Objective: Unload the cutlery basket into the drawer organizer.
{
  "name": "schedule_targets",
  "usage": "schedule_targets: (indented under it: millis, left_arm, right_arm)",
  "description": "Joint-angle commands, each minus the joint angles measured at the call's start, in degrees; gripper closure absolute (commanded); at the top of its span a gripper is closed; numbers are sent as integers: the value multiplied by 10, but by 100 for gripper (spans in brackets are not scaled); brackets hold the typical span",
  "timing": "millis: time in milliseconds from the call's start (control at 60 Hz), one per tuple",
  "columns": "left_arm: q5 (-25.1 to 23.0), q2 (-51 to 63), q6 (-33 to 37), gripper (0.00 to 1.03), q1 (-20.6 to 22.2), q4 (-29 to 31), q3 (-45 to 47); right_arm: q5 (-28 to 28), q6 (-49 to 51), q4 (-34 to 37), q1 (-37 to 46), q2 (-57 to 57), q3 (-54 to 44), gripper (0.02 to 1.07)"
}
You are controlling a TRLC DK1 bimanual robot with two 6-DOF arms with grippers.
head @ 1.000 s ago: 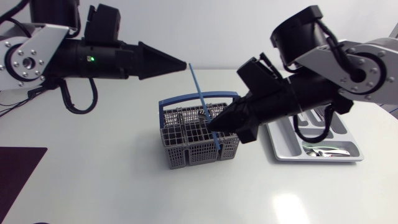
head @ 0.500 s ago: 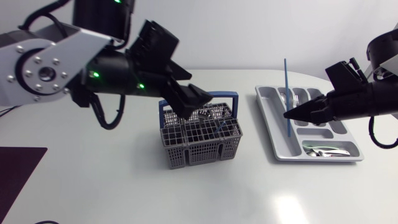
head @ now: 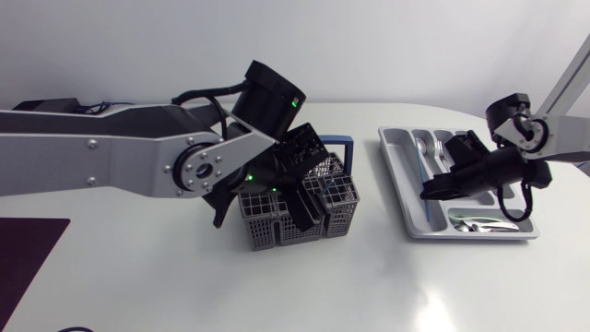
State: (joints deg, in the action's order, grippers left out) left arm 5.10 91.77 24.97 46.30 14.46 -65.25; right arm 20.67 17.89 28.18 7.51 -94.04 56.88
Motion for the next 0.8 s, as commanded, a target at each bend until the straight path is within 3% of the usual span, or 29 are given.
schedule_targets:
  millis: [0, 233, 367, 533, 717, 783]
  left_arm:
    - [8, 16, 15, 5, -3, -20, 0]
    - [19, 22, 31, 6, -2, -97, 31]
    - [20, 25, 46, 6, 0, -143, 50]
    - [19, 25, 65, 6, 3, -179, 72]
    - [20, 20, 77, 8, 12, -215, 93]
    - [20, 20, 85, 14, 15, -223, 96]
  right_arm:
    - [-13, -36, -6, -11, -47, 28, 101]
    - [-26, -56, -12, -15, -123, 75, 100]
    - [-26, -54, -17, -21, -128, 70, 61]
    - [-26, -44, -26, -25, -98, 44, 36]
    - [-23, -37, -30, -27, -65, 21, 34]
    - [-21, -34, -36, -29, -56, 9, 34]
